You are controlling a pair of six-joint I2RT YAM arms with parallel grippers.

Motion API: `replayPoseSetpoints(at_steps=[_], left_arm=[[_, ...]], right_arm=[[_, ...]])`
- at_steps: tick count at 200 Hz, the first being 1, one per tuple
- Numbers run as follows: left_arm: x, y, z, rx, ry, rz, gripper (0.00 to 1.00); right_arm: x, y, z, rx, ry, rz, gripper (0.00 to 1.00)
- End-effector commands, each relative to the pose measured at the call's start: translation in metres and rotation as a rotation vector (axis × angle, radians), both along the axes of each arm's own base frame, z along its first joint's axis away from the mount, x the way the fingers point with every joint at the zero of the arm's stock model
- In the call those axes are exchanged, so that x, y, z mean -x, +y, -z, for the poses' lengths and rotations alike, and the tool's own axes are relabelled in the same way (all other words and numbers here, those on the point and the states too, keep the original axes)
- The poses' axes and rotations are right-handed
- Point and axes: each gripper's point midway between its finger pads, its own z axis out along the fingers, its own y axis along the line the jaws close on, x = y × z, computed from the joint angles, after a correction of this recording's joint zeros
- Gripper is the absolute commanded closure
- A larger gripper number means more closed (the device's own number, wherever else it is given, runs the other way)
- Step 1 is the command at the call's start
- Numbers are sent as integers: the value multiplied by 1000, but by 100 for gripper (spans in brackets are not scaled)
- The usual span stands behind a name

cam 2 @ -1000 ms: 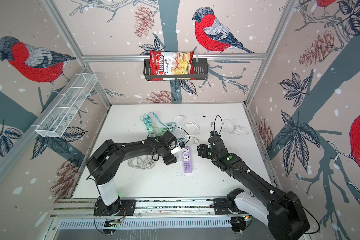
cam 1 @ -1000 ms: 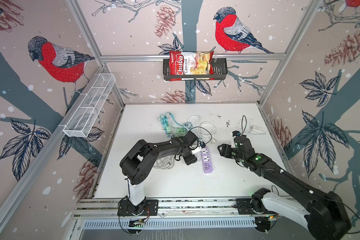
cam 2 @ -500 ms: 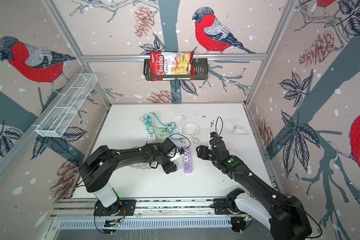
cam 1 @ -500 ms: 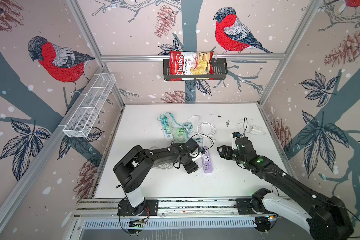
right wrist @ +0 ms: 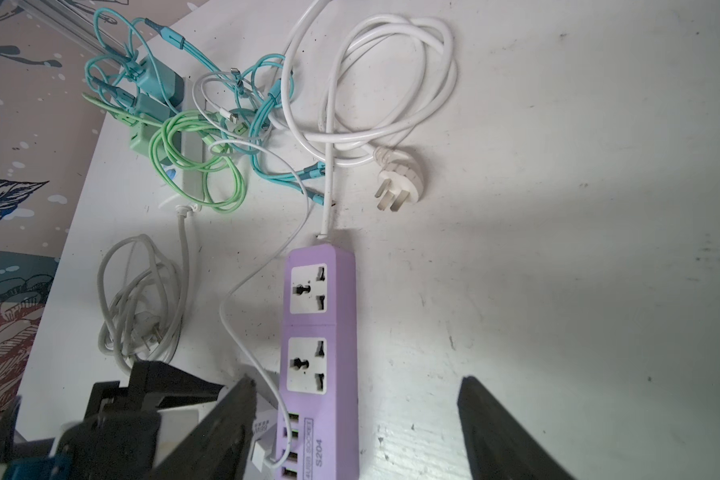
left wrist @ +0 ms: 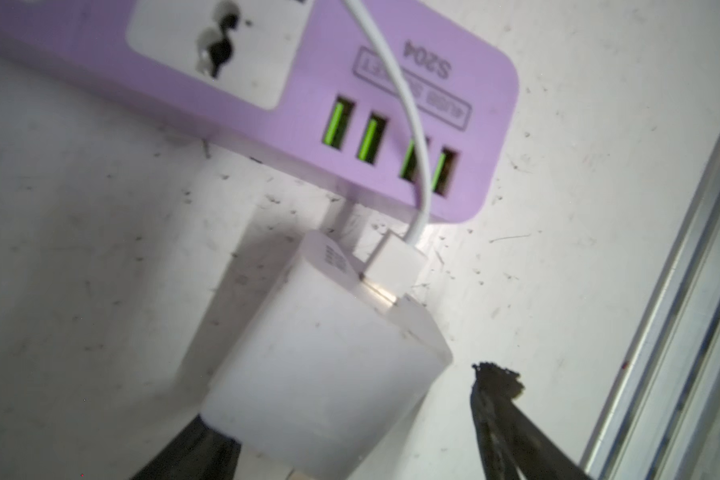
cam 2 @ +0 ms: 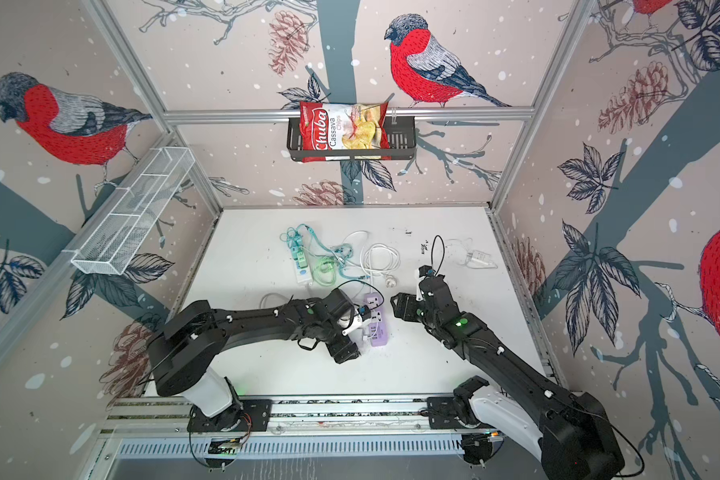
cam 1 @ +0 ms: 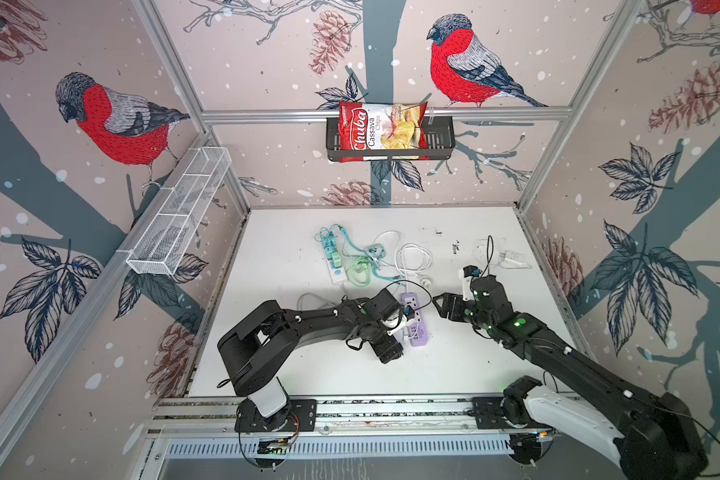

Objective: Insert the plug

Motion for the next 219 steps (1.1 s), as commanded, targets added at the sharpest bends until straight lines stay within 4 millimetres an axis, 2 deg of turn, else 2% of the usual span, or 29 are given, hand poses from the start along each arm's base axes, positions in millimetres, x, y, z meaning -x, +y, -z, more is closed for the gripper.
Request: replayPoseSetpoints(at_steps=[1,28,53,94,120,164,219], left_arm=[[12,-5,-1,10,18,0,17],[15,-5,3,-12,-19,16,17],[22,-16,4,-28,-66,79,18],[8,-21,8,-90,-147,77,18],[9,-14,6,-121,-146,69,18],[-8,13,0,-242,-243,-21,17],[-16,-11,-1,-194,-289,52,17]], right_arm=[[-2,5,-3,-17,-19,-15,23],[-2,5,-4,-20,-25,-20,23],[-2,5,-4,-18,-24,-21,23],[-2,4,-4,-18,-24,-16,23],[-2,1,-6,-21,-32,-4,23],[-3,2,-6,-27,-31,-5,23],[-3,1,-10,-34,-33,2,23]])
